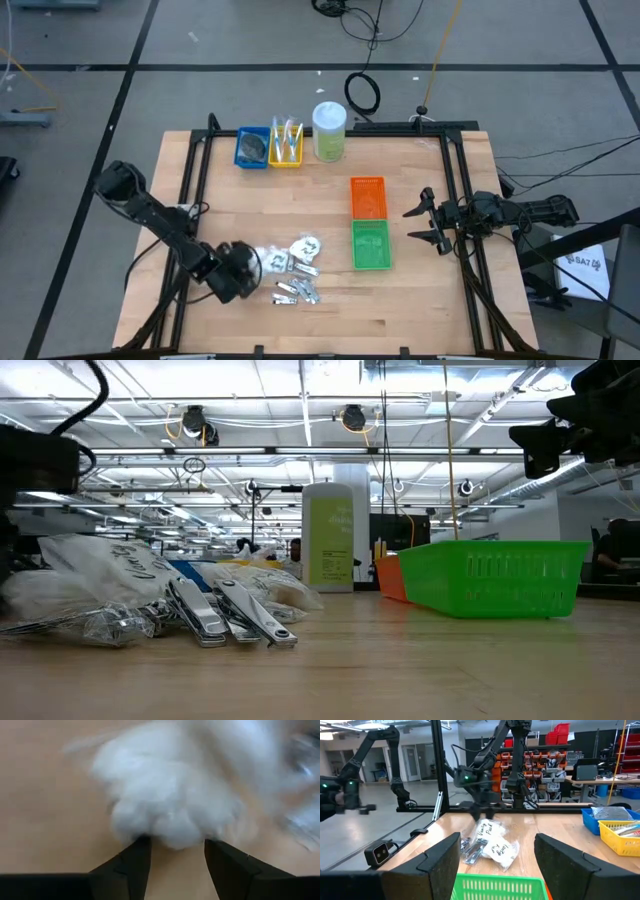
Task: Pick & Place Travel size toiletries
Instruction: Put the cotton pack into the orange bin
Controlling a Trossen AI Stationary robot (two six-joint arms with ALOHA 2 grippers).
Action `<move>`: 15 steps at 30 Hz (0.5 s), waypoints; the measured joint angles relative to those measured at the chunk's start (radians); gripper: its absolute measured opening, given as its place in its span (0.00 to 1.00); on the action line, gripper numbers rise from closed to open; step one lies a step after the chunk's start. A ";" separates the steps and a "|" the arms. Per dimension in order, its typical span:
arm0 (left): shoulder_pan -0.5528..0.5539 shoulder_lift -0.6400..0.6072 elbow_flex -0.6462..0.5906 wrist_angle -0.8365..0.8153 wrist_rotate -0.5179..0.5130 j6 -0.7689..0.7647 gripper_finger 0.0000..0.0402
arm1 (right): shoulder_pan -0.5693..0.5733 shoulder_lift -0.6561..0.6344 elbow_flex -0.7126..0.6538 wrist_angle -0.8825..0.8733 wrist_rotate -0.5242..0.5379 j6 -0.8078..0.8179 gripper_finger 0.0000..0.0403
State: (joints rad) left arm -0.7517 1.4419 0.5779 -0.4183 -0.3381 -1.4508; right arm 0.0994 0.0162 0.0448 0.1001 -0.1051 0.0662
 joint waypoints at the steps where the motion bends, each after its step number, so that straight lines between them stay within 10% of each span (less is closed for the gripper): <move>1: 0.010 -0.002 0.001 -0.062 -0.015 -0.042 0.46 | 0.000 0.000 0.000 0.000 0.000 0.000 0.60; 15: 0.109 -0.007 0.001 -0.551 -0.139 -0.597 0.46 | 0.000 0.000 0.000 0.000 0.000 0.000 0.60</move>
State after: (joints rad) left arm -0.6432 1.4346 0.5785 -0.9694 -0.4774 -2.0476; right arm 0.0994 0.0158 0.0448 0.1004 -0.1051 0.0661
